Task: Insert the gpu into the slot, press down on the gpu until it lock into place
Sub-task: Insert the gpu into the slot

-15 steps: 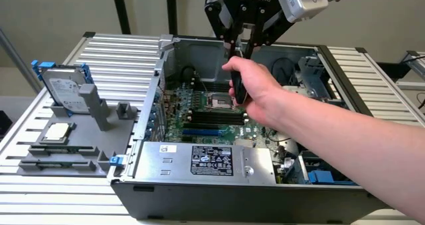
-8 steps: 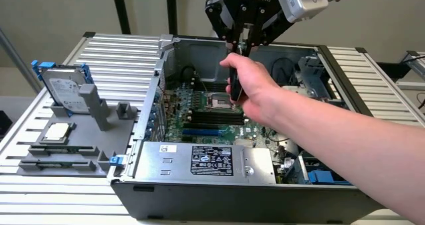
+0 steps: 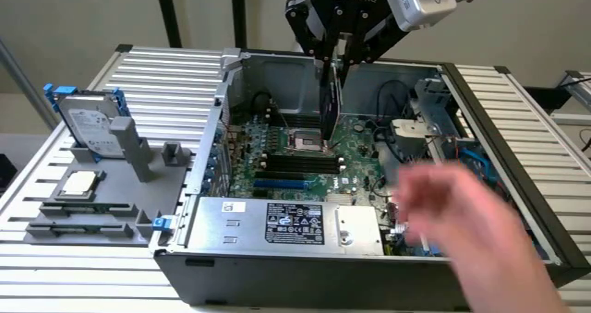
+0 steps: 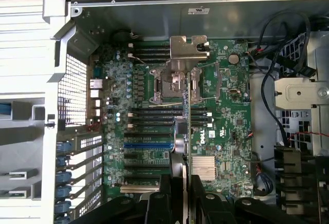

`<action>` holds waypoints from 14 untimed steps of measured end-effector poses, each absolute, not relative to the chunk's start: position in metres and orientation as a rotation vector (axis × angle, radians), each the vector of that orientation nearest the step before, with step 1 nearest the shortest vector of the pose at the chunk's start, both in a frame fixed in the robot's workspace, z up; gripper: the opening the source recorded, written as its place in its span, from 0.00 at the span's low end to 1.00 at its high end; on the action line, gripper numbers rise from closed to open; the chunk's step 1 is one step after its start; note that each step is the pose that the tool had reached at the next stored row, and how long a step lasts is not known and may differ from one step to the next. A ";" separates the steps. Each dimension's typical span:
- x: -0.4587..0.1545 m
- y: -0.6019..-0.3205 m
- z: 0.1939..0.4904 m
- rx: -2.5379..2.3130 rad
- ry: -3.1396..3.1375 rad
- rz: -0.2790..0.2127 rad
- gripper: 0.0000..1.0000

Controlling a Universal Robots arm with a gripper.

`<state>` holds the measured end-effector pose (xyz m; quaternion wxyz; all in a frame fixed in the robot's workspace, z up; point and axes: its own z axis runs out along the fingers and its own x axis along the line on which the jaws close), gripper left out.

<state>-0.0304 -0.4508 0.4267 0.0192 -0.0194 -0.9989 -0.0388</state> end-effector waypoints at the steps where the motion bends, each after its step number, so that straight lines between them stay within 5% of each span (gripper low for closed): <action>1: -0.030 -0.451 0.427 -0.060 -3.100 -0.120 0.26; 14: -0.031 -0.450 0.426 0.131 -3.095 -0.116 0.26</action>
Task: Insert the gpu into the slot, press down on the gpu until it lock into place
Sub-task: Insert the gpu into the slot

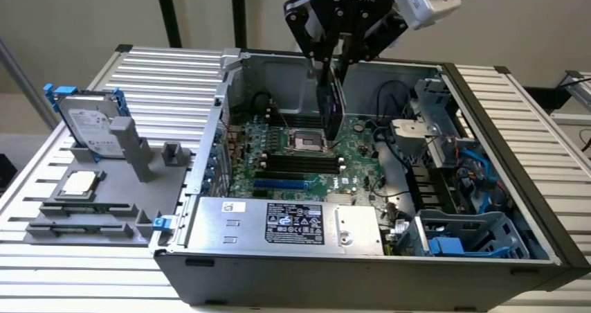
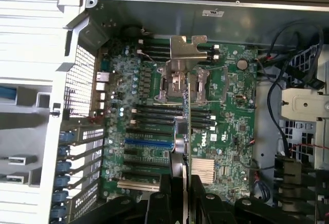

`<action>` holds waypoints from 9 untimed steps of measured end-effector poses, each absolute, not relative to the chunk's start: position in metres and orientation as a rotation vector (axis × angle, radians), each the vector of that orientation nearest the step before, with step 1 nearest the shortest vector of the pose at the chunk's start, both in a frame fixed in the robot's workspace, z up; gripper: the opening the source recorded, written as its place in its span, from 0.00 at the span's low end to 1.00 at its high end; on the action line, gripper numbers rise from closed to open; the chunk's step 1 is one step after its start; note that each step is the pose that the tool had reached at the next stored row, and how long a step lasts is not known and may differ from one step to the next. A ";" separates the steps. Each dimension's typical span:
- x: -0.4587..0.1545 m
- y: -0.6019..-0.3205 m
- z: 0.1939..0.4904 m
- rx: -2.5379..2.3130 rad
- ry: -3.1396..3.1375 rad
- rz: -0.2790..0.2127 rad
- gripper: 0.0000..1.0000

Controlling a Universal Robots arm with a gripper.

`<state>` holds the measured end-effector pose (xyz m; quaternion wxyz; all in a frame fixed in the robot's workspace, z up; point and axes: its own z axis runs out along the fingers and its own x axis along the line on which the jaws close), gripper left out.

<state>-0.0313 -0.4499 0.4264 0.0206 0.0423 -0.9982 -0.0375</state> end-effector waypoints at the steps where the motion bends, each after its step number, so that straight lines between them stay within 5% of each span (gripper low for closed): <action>1: -0.031 -0.450 0.426 0.161 -3.093 -0.116 0.26; 9: -0.031 -0.450 0.426 0.384 -3.069 -0.111 0.26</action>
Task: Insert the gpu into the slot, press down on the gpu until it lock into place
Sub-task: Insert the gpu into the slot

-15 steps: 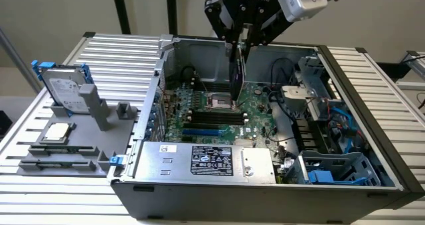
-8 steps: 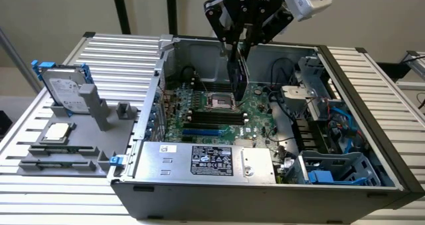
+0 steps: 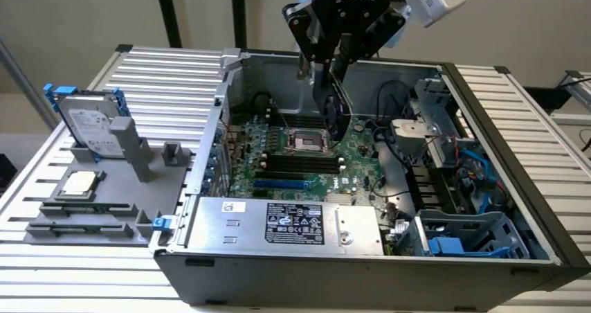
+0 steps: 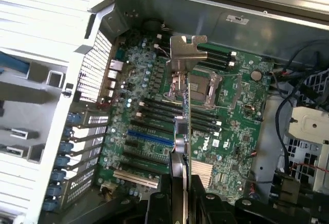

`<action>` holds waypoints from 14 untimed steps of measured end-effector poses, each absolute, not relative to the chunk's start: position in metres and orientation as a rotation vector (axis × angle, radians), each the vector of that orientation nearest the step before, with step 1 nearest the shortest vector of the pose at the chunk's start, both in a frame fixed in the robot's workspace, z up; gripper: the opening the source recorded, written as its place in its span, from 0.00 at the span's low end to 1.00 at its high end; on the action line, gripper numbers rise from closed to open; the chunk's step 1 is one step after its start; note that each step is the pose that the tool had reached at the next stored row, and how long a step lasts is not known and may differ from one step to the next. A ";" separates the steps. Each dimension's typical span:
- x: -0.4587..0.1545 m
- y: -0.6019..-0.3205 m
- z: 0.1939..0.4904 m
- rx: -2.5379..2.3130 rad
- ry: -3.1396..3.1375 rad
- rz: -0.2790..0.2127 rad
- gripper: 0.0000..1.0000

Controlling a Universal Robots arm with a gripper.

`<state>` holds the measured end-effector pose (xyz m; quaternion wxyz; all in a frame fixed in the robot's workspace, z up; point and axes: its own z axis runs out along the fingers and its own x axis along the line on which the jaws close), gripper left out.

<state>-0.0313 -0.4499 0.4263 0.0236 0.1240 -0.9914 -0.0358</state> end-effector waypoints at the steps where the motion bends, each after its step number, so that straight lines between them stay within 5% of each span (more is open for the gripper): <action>1: -0.031 -0.450 0.426 0.410 -3.064 -0.110 0.26; 14: -0.031 -0.450 0.421 0.767 -2.988 -0.104 0.26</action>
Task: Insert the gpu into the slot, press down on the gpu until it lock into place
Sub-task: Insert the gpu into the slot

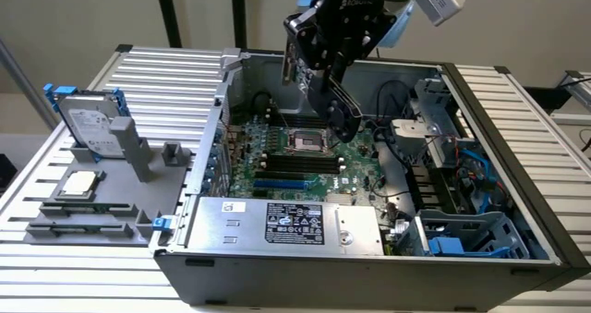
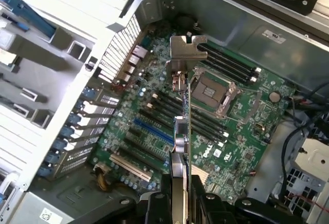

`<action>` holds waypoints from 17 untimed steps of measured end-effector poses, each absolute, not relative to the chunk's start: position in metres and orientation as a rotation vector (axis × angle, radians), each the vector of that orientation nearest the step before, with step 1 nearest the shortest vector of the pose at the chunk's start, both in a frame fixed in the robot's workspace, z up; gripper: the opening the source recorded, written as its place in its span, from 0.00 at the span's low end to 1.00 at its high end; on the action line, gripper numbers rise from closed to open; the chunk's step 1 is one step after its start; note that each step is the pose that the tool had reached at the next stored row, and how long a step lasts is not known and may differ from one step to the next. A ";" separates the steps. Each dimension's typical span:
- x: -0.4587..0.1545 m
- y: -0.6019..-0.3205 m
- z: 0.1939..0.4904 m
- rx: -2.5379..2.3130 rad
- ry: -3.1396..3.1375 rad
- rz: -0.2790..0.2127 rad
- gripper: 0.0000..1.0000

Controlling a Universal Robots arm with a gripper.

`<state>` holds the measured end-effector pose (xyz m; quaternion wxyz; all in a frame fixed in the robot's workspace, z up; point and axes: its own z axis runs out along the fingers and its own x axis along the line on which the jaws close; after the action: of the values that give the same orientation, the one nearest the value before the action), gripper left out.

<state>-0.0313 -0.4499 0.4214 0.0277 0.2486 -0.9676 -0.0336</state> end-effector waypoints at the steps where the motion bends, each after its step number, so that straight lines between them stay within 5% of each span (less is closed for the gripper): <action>1: -0.031 -0.450 0.421 0.794 -2.980 -0.103 0.26; 17: -0.031 -0.450 0.404 1.218 -2.837 -0.097 0.26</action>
<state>-0.0312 -0.4499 0.4044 0.0265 0.3941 -0.9181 -0.0314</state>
